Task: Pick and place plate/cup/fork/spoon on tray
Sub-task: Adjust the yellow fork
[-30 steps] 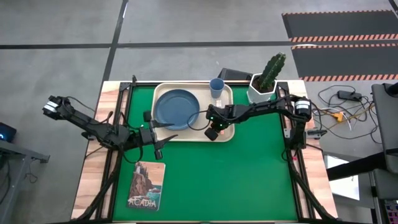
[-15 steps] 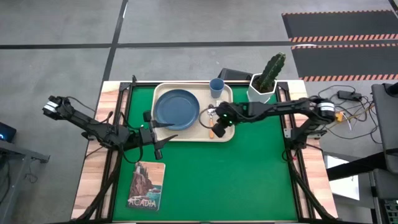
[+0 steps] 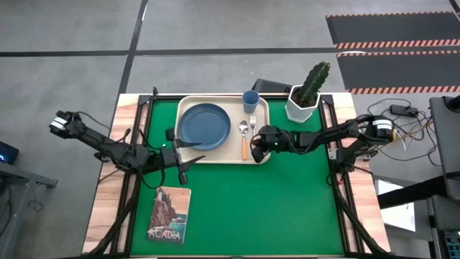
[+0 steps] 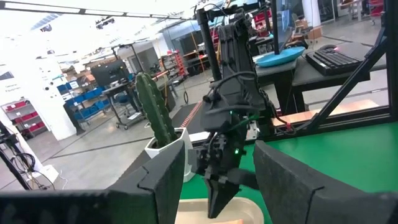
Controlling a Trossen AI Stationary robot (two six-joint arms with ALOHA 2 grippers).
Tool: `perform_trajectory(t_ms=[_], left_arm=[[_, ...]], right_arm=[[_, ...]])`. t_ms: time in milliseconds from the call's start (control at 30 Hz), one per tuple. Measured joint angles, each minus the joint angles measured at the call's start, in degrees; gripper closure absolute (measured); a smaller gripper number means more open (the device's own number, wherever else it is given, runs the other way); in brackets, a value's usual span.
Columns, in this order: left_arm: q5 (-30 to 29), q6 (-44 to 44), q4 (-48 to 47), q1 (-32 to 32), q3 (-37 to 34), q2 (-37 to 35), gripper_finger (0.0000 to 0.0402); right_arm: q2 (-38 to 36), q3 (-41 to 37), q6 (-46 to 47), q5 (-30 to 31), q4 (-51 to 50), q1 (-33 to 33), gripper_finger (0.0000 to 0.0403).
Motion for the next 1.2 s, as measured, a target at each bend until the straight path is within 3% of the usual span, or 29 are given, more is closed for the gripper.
perform_trajectory(t_ms=[233, 500, 1200], left_arm=[[0.0, 0.0, 0.0, 0.0, 0.0, 0.0, 0.0230], [0.0, 0.0, -0.1, 0.0, 0.0, 0.0, 0.0230], [0.0, 0.0, -0.3, 0.0, 0.0, 0.0, 0.0230]], right_arm=[[4.9, 0.6, -3.7, 5.5, -0.2, -0.7, 0.0394], [8.3, 1.1, -1.7, 5.6, 0.0, -0.9, 0.0394], [5.3, 0.9, 1.9, 2.1, -3.8, -0.1, 0.0394]])
